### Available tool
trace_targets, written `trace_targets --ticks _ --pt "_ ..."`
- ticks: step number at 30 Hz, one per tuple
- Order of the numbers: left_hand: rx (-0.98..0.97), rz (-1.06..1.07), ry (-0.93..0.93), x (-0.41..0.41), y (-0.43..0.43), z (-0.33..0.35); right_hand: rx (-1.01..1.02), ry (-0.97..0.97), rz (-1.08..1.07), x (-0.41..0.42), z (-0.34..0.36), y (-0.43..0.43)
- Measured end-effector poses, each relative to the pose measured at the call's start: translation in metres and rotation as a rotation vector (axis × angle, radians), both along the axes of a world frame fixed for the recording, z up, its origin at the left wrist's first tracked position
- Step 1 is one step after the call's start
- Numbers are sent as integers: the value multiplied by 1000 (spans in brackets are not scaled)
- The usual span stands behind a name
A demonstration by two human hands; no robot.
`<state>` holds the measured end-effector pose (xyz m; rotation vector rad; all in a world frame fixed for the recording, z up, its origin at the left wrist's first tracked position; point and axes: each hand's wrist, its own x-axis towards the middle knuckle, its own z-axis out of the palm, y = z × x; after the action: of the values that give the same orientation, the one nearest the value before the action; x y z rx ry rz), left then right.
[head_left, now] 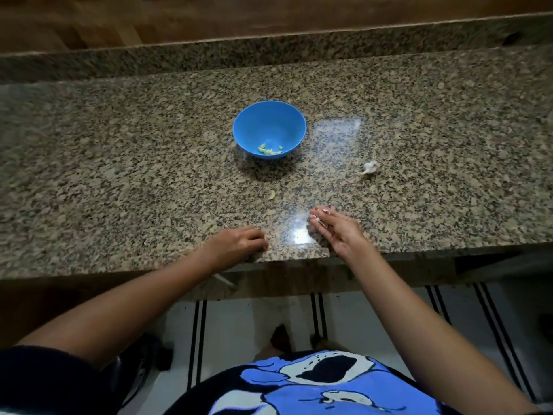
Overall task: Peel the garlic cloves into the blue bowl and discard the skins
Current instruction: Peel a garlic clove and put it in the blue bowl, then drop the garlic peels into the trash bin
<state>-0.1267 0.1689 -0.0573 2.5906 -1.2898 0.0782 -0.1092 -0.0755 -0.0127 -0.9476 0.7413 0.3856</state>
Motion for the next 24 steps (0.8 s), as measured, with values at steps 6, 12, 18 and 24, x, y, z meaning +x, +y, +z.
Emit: trace_targets --ticks 6,12,18,24 --pt "-886 1344 903 -19 -26 33 -7 -3 294 1 18 24" --pt "-2362 1481 975 -104 50 56 144 -21 685 -21 8 151" --pt "-2827 1589 391 -257 131 50 201 1 1175 -123 -10 306" --pt "-2878 1704 77 -357 197 23 145 39 1329 -196 -39 400"
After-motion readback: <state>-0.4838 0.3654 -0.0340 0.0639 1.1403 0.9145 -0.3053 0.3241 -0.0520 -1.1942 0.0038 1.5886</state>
